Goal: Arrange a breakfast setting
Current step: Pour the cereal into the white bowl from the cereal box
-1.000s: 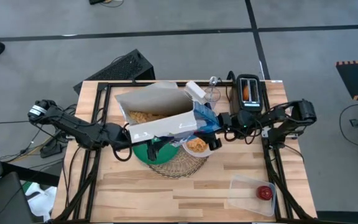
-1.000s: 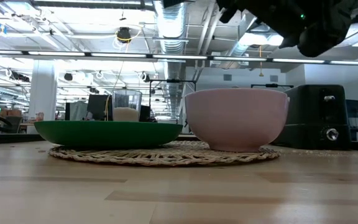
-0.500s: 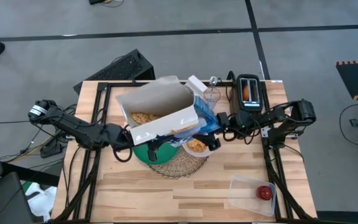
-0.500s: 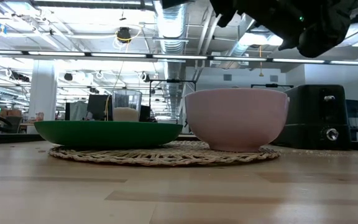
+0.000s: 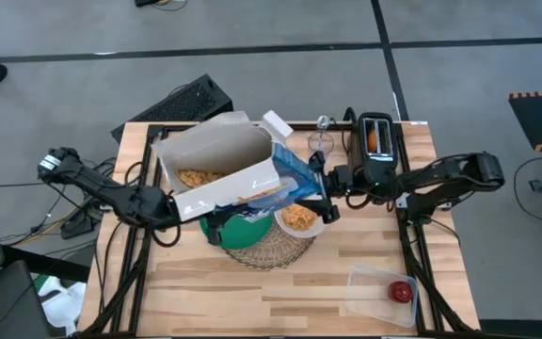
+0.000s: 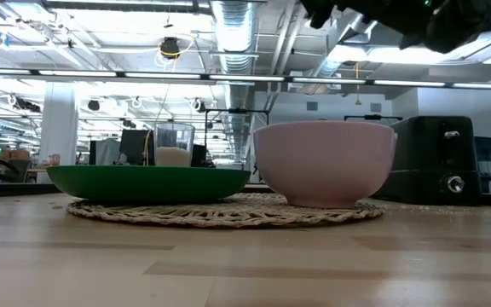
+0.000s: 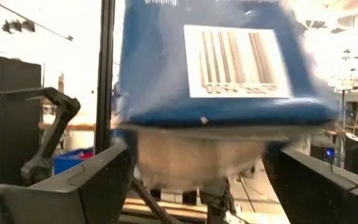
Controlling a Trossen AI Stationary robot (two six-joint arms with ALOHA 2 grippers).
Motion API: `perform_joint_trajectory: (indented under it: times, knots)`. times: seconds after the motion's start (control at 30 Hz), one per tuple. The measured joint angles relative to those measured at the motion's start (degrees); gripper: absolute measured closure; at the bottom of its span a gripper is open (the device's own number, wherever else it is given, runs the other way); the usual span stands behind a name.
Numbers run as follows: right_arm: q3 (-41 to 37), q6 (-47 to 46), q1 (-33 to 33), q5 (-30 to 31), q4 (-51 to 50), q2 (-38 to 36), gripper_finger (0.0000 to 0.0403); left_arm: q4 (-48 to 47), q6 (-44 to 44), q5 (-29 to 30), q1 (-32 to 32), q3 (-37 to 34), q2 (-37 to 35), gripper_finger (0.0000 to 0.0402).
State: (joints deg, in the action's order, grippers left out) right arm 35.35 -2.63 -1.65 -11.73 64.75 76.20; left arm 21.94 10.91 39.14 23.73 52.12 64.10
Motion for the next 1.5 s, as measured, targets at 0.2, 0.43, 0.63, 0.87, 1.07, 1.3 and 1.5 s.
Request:
perform_joint_trajectory:
  times: [0.2,0.43,0.63,0.87,1.07,1.3,1.5]
  knots:
    - [-0.1,2.9,-0.6,1.9,-12.1,-8.9,0.0033,-3.4,0.5,6.2,1.9,0.1,-3.5,0.02]
    - [-0.1,5.7,-0.6,6.5,-32.0,-19.9,0.0033,-8.4,0.2,12.3,4.5,0.1,-6.1,0.02]
    - [-0.1,4.2,-0.5,6.9,-47.8,-27.8,0.0033,-11.5,-0.1,19.1,6.3,0.1,-7.4,0.02]
    - [-0.1,4.1,3.1,7.2,-58.6,-32.6,0.0033,-17.1,-1.9,30.9,7.8,0.1,-9.9,0.0201]
    - [-0.1,2.6,7.1,7.2,-61.3,-32.3,0.0033,-32.9,-13.7,41.9,8.1,0.1,-12.9,0.0201]
    - [-0.1,1.9,12.1,7.3,-60.5,-28.1,0.0033,-52.1,-31.7,46.9,5.4,0.2,-16.3,0.0201]
    - [-0.1,1.1,15.4,7.4,-55.8,-22.8,0.0033,-70.1,-48.1,41.2,-2.4,0.2,-17.8,0.0202]
